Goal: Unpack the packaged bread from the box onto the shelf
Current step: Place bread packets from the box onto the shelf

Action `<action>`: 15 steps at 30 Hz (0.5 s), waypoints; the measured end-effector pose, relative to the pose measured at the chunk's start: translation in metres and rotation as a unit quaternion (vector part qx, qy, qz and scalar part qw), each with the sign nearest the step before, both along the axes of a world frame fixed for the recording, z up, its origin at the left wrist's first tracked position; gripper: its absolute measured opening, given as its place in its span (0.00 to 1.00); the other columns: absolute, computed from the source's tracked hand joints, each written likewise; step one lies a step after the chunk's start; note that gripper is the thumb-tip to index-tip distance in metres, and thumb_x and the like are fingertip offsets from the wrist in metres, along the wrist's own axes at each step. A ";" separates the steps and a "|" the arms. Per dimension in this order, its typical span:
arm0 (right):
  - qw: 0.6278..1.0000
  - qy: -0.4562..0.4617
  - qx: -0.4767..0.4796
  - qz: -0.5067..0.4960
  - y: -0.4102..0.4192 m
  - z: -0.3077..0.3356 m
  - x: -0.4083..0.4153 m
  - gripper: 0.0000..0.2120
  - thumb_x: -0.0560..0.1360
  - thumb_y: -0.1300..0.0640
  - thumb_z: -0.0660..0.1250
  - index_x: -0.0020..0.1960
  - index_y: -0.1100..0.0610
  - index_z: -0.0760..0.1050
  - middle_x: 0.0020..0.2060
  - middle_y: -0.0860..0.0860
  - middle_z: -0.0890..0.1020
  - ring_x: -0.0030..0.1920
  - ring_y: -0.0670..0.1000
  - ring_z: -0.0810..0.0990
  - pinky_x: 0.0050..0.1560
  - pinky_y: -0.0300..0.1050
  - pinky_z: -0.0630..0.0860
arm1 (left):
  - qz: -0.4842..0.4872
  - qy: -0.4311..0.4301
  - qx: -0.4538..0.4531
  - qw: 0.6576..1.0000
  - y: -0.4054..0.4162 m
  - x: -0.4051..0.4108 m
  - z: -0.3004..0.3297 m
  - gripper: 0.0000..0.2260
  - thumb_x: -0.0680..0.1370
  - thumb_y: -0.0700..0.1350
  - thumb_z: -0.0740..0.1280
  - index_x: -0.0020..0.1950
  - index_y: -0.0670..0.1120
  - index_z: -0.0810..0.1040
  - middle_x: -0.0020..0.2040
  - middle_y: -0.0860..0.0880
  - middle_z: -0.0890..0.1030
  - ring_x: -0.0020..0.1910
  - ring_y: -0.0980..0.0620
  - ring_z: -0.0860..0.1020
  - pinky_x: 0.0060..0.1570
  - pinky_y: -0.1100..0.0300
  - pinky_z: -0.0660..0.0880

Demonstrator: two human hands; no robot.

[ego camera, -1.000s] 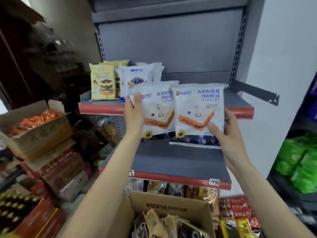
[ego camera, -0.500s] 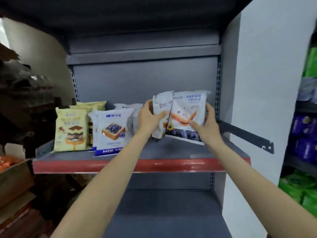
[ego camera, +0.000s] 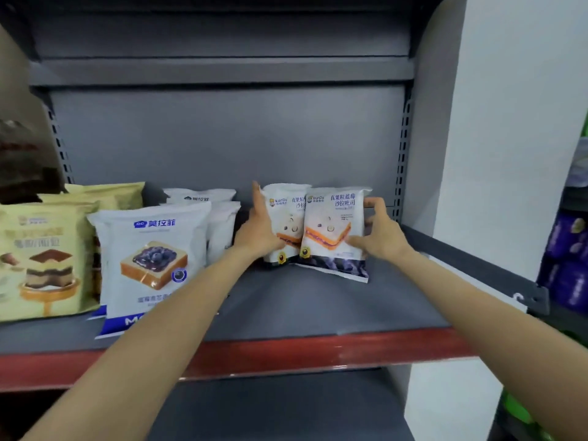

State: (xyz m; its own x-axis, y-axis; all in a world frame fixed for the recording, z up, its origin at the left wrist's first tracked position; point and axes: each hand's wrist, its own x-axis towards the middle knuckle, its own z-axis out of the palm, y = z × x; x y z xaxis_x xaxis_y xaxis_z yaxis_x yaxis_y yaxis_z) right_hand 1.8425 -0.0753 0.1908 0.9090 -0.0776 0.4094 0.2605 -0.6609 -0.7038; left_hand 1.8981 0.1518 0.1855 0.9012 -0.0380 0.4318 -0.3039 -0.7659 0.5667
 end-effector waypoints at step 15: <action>0.985 0.007 0.126 0.119 0.014 0.007 0.007 0.36 0.73 0.71 0.65 0.69 0.47 0.49 0.53 0.53 0.77 0.51 0.55 0.80 0.38 0.54 0.83 | 0.002 0.076 -0.186 0.980 -0.014 0.013 0.024 0.39 0.68 0.55 0.61 0.77 0.52 0.49 0.73 0.40 0.63 0.64 0.40 0.72 0.62 0.48 0.72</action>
State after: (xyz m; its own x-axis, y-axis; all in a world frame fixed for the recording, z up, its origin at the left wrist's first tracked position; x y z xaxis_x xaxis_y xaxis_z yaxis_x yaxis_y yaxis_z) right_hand 1.8490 -0.0612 0.1974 0.9189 0.0403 0.3925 0.3767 -0.3860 -0.8421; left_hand 1.9114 0.1382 0.2099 0.9561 0.1001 0.2756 -0.1915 -0.4985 0.8454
